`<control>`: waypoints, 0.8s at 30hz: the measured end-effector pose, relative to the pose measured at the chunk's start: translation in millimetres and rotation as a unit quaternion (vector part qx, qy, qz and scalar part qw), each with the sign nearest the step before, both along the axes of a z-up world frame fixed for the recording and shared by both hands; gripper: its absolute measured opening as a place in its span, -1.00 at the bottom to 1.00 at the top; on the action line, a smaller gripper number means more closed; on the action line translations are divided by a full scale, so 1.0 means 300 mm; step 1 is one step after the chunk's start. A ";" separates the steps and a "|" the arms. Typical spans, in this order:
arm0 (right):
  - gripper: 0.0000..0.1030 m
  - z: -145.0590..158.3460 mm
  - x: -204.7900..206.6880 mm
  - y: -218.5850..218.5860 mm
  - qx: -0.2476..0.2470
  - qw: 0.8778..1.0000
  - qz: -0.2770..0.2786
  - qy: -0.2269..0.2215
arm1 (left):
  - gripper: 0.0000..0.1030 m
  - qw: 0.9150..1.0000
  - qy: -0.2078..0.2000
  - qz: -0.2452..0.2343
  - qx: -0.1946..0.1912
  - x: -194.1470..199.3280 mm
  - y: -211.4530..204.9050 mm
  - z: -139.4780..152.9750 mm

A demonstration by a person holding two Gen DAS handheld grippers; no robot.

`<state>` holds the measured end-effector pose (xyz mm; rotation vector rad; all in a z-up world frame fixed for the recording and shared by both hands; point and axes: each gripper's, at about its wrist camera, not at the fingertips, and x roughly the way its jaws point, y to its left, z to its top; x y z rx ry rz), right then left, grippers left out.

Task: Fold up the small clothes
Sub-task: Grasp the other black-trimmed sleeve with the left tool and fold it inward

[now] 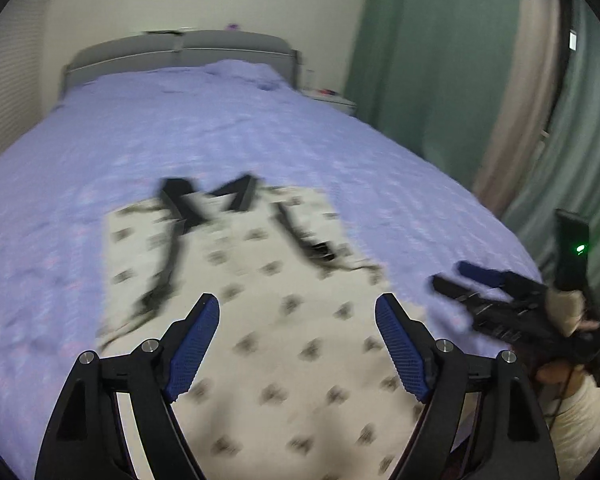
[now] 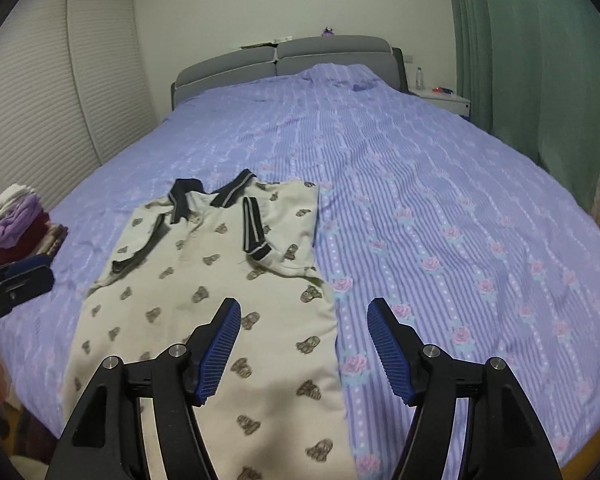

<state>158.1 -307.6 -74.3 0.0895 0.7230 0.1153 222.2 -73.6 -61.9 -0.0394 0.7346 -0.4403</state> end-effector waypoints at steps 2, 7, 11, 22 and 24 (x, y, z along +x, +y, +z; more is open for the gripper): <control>0.30 -0.026 0.029 0.002 -0.004 1.000 0.002 0.000 | 0.56 1.000 0.002 -0.007 -0.001 0.065 -0.074 -0.018; 0.28 -0.097 0.116 0.003 -0.005 1.000 0.010 0.009 | 0.41 0.998 0.052 -0.022 -0.010 0.271 -0.211 -0.110; 0.08 -0.155 0.178 -0.022 0.002 1.000 0.005 0.020 | 0.18 0.995 0.098 -0.017 0.002 0.389 -0.278 -0.202; -0.13 -0.251 0.287 -0.036 0.020 0.998 0.013 0.051 | -0.33 0.982 0.186 0.005 -0.041 0.522 -0.286 -0.352; -0.13 -0.264 0.300 -0.029 0.016 0.998 0.018 0.057 | -0.47 0.981 0.189 0.002 -0.048 0.520 -0.282 -0.354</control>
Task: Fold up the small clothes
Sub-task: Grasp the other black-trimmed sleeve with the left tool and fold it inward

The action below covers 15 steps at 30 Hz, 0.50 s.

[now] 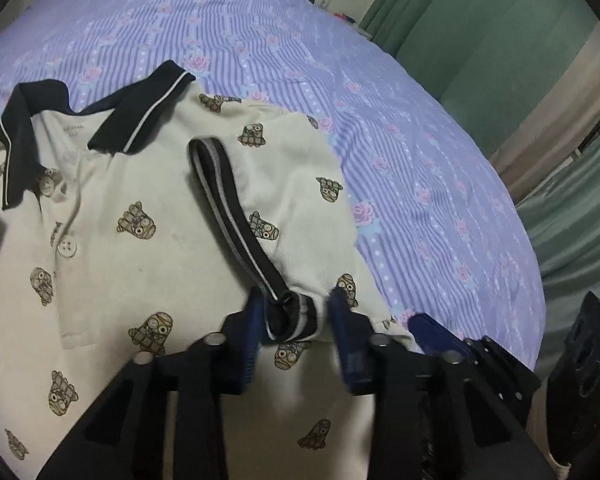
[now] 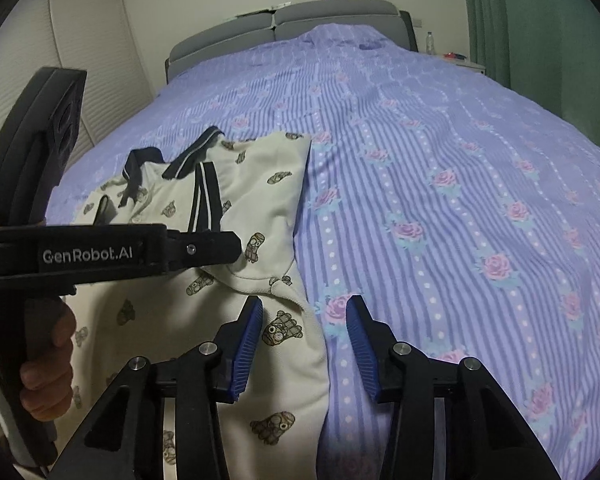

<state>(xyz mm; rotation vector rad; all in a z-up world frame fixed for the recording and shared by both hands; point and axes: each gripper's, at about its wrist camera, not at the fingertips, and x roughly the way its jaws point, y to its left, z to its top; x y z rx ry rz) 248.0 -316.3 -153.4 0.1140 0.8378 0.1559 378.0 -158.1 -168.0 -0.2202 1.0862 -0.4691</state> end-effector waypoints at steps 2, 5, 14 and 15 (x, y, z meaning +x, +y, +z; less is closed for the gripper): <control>-0.13 -0.006 0.006 -0.002 -0.002 1.000 0.001 0.002 | -0.57 1.000 -0.012 0.001 -0.014 -0.013 0.014 0.014; -0.22 -0.006 0.012 -0.006 -0.011 1.000 -0.006 -0.001 | -0.58 0.999 -0.024 0.008 -0.022 -0.036 0.034 0.032; -0.22 -0.010 -0.010 -0.046 0.003 0.999 -0.053 -0.001 | -0.30 0.999 0.005 0.011 -0.033 -0.036 0.055 -0.025; -0.22 -0.012 -0.011 -0.049 0.005 0.998 -0.057 0.002 | -0.21 0.999 0.004 0.010 -0.031 -0.036 0.057 -0.020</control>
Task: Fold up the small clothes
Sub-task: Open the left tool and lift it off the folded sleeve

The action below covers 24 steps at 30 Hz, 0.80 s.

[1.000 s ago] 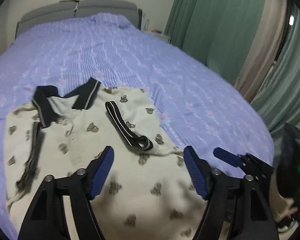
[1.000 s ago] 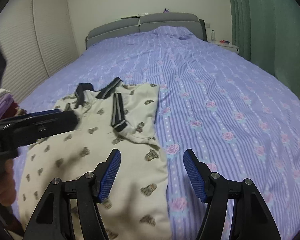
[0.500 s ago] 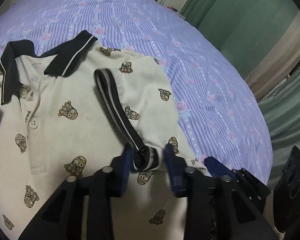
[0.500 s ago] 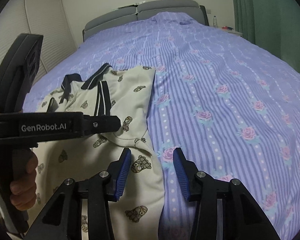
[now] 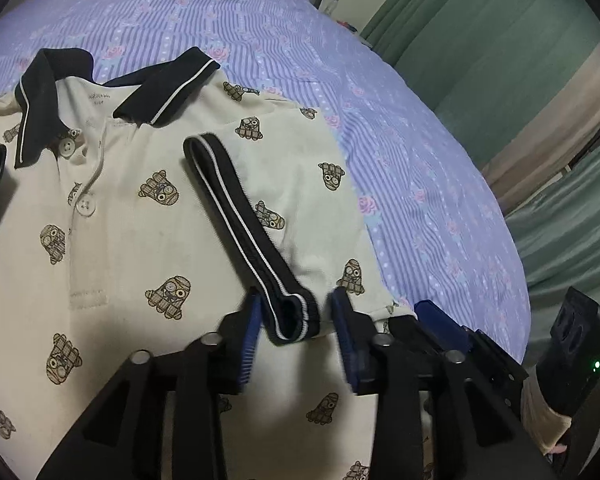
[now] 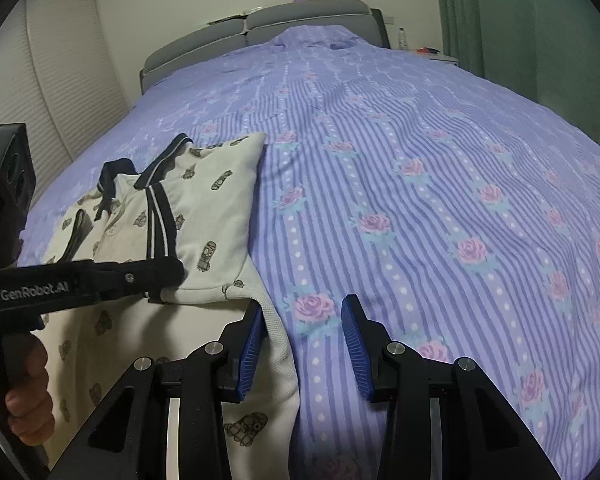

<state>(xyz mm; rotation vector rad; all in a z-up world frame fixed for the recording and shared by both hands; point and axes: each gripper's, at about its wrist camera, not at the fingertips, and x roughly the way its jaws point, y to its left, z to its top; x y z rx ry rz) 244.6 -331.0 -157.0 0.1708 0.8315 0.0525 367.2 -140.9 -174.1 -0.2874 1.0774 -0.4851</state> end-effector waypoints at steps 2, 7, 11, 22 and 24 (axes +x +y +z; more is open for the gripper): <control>-0.22 0.000 -0.001 -0.012 0.011 1.000 -0.012 0.001 | -0.12 1.000 -0.006 -0.002 0.010 -0.004 0.004 0.013; -0.22 -0.001 -0.004 -0.041 0.042 0.998 -0.041 0.007 | 0.03 0.999 -0.021 -0.008 0.036 -0.020 0.009 0.024; -0.21 -0.003 -0.017 -0.043 0.044 0.998 -0.050 0.009 | 0.03 0.997 -0.022 -0.017 0.068 -0.039 0.005 0.025; 0.04 0.164 -0.280 -0.059 0.027 0.999 -0.025 0.005 | 0.40 0.984 -0.133 0.001 0.121 -0.414 0.190 0.252; 0.10 0.198 -0.345 -0.063 0.036 0.999 -0.025 -0.001 | 0.42 0.982 -0.143 0.008 0.124 -0.503 0.252 0.273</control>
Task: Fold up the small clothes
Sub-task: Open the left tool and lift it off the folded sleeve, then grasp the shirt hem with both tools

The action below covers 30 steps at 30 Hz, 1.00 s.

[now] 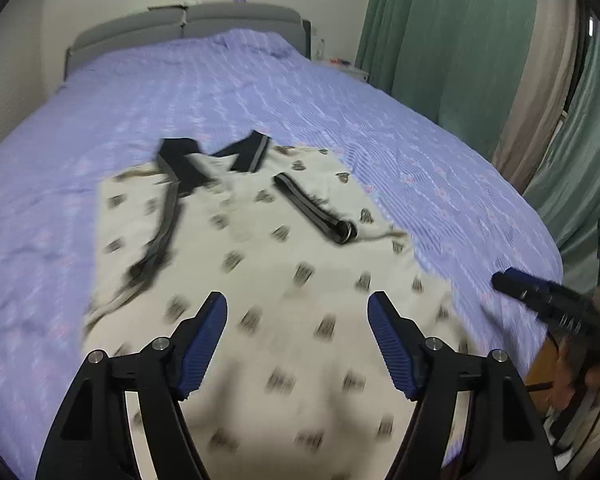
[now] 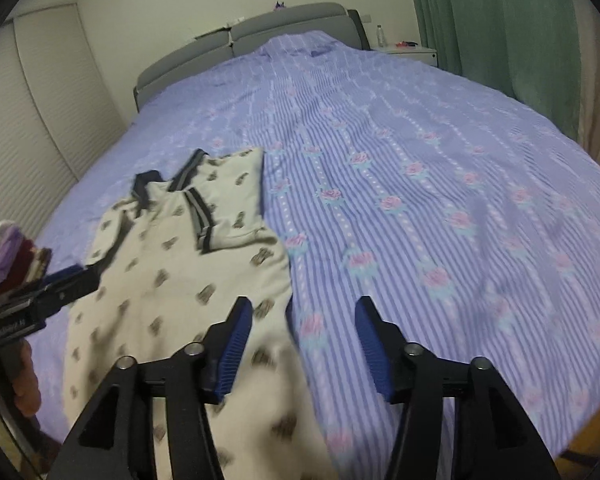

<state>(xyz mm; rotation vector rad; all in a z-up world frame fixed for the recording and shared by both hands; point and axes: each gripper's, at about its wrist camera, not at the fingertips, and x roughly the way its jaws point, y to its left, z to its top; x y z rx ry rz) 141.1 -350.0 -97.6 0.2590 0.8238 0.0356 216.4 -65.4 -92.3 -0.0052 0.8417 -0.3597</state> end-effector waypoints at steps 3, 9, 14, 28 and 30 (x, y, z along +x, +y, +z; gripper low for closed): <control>0.23 0.024 -0.097 -0.008 0.018 1.000 -0.009 0.002 | 0.46 1.000 0.001 0.024 -0.003 -0.114 0.110 0.009; 0.28 -0.015 -0.254 0.008 0.029 0.999 -0.031 0.022 | 0.50 0.996 0.004 0.089 0.014 -0.294 0.284 -0.012; 0.28 -0.069 -0.327 0.036 0.021 0.998 -0.027 0.046 | 0.50 0.994 0.024 0.100 0.032 -0.420 0.345 -0.070; 0.28 -0.139 -0.396 0.110 -0.027 0.997 -0.015 0.068 | 0.48 0.982 0.143 0.121 -0.038 -0.513 0.441 -0.300; 0.28 -0.147 -0.395 0.115 -0.037 0.997 -0.016 0.071 | 0.47 0.979 0.153 0.124 -0.045 -0.498 0.453 -0.337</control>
